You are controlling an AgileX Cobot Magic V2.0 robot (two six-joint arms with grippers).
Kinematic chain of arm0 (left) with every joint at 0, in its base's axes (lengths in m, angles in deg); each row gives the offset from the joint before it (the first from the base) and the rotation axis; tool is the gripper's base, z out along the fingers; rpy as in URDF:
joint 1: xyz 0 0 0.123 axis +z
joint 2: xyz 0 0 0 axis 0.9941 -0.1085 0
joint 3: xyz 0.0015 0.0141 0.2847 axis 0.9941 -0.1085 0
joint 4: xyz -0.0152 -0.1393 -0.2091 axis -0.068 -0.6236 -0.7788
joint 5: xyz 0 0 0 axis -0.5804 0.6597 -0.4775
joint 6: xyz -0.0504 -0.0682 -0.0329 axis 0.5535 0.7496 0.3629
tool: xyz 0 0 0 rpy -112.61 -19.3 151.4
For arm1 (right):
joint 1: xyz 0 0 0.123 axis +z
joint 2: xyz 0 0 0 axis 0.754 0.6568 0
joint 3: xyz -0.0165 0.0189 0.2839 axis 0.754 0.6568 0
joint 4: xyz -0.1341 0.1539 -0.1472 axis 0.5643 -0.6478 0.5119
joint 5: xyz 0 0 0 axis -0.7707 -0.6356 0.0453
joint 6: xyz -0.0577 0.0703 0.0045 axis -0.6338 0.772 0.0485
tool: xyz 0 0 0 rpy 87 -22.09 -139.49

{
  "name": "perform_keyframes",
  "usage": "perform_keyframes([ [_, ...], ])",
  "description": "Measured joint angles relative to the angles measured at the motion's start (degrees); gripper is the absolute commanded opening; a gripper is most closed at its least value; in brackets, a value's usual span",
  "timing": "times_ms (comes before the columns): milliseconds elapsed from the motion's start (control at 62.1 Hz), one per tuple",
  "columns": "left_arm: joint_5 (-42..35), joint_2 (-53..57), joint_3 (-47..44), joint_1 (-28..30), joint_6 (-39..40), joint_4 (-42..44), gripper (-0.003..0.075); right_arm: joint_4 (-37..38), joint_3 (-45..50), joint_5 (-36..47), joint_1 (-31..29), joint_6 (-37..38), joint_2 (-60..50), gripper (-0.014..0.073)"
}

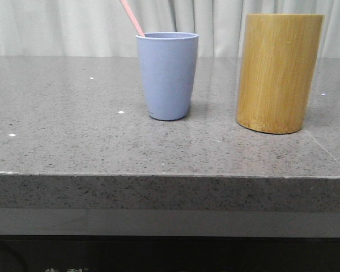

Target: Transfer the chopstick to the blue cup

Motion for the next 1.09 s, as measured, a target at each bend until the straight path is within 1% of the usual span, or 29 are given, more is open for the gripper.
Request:
perform_keyframes([
  [290,1.16,0.00,0.00,0.03,-1.96,-1.33,-0.0019,0.00,0.00,0.00,0.00,0.00,0.00,-0.0069],
  [869,1.29,0.00,0.00,0.03,-2.05,-1.33,-0.0019,0.00,0.41,0.14,0.00,0.00,-0.11,-0.0069],
  [918,1.29,0.00,0.00,0.03,-2.05,-1.33,-0.0019,0.15,1.64,1.12,-0.22,0.00,-0.42,-0.0069],
  [982,1.29,0.00,0.00,0.03,-2.05,-1.33,-0.0019,0.26,5.74,4.54,-0.64,0.00,-2.39,-0.0069],
  [1031,1.29,0.00,0.00,0.03,-2.05,-1.33,-0.0019,0.38,9.52,7.93,-0.99,0.00,-4.33,-0.0069],
  [1095,1.29,0.00,0.00,0.03,-2.05,-1.33,-0.0019,0.38,16.54,15.38,-1.74,0.00,-8.26,-0.0069],
])
